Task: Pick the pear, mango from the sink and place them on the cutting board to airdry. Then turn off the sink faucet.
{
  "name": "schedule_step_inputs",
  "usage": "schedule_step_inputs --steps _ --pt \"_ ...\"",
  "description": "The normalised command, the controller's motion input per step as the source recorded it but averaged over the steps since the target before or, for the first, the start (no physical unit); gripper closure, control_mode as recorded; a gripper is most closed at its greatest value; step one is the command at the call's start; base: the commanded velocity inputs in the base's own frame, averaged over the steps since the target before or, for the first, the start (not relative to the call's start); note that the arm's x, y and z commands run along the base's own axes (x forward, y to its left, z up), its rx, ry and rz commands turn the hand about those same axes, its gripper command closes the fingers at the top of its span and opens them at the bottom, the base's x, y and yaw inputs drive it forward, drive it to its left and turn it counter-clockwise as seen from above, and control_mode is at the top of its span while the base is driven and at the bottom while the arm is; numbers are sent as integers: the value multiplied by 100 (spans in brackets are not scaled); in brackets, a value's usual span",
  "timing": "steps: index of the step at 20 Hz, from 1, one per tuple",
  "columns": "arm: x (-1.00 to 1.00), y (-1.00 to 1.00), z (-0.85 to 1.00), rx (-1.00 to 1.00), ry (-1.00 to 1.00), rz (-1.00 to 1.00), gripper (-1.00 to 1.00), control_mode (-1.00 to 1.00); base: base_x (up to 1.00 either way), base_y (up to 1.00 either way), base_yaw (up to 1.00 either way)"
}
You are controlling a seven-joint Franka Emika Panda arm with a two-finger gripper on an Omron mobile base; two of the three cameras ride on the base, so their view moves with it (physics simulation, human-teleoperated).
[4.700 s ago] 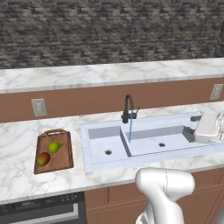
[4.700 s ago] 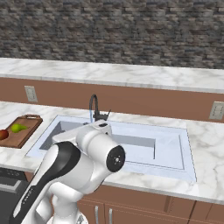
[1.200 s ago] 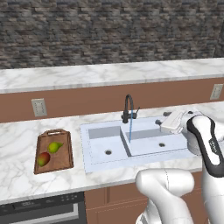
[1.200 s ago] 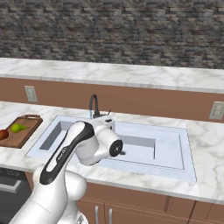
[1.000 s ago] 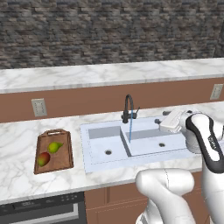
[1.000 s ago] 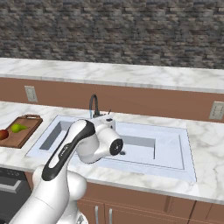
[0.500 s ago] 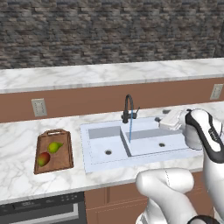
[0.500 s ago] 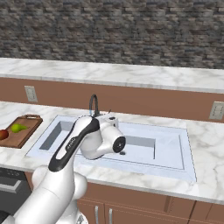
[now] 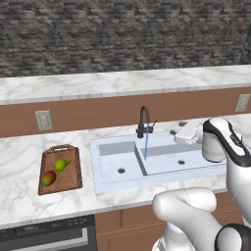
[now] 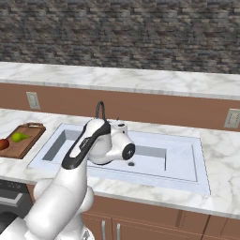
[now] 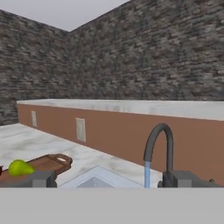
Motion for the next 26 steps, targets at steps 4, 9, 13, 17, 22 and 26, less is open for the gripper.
schedule_step_inputs --steps 4,9,13,17,22,26 --pt "15 -3 -16 0 0 0 -100 -100 0 0 0" --pt "20 0 -14 0 0 0 -100 -100 0 0 0" --pt "20 0 -12 0 0 0 -100 -100 0 0 0" --pt "14 -1 -11 0 0 0 -100 -100 0 0 0" --pt "13 0 -10 0 0 0 -100 -100 0 0 0" --pt "14 0 -5 0 0 0 -100 -100 0 0 0"
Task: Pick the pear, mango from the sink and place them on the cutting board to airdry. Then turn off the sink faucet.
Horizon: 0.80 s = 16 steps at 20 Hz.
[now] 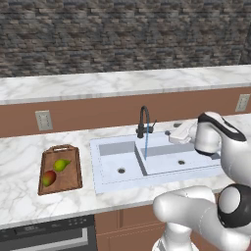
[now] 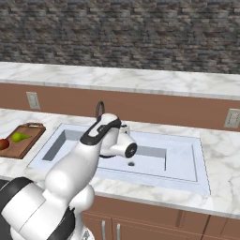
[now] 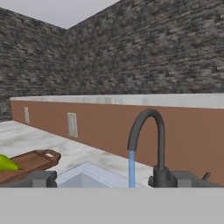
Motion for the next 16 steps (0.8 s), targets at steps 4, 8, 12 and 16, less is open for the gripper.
schedule_step_inputs --steps 4,8,12,16 --pt "16 0 0 0 0 0 -100 -100 0 0 0" --pt "20 0 -1 0 0 0 -100 -100 0 0 0" --pt "22 0 -7 0 0 0 -100 -100 0 0 0" --pt "22 0 -10 0 0 0 -100 -100 0 0 0"
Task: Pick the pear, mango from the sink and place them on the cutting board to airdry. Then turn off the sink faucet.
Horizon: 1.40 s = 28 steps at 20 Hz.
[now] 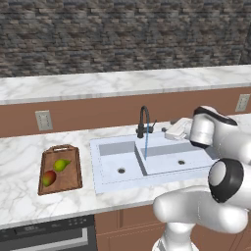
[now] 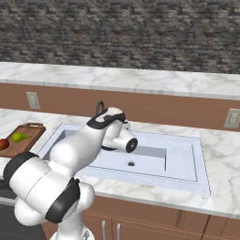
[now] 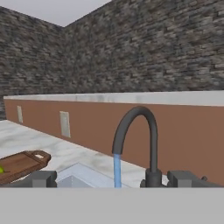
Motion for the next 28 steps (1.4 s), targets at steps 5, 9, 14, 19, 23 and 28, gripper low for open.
schedule_step_inputs --steps 5,9,14,19,23,28 --pt "21 0 -9 0 0 0 -100 -100 0 0 0" --pt "17 -3 -10 0 0 0 -100 -100 0 0 0" --pt "13 -1 -12 0 0 1 -100 -100 0 0 0" --pt "11 0 -10 0 0 3 -100 -100 0 0 0" --pt "11 0 -6 0 0 3 -100 -100 0 0 0" --pt "14 0 -2 0 0 2 -100 -100 0 0 0"
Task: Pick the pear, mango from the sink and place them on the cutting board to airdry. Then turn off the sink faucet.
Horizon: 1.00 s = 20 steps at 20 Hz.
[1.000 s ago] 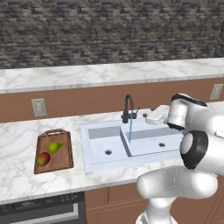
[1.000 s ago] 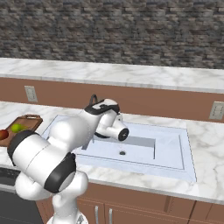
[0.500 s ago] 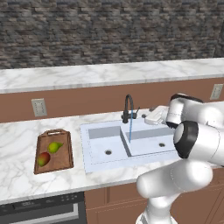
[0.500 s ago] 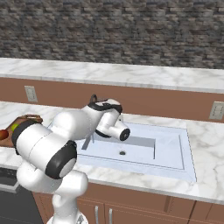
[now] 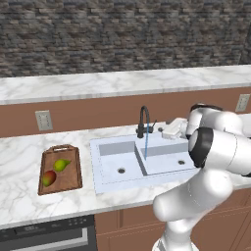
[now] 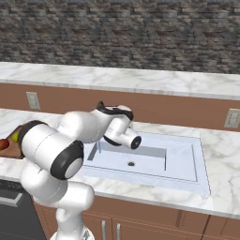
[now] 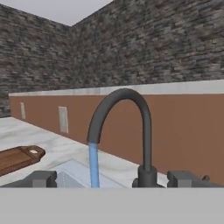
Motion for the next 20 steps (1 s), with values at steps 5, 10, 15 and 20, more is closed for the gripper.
schedule_step_inputs --steps 5,10,15,20 --pt "21 0 -4 0 0 2 -100 -100 0 0 0" --pt "17 0 -8 0 0 1 -100 -100 0 0 0" --pt "15 0 -14 0 0 1 -100 -100 0 0 0" --pt "18 0 -13 0 0 1 -100 -100 0 0 0"
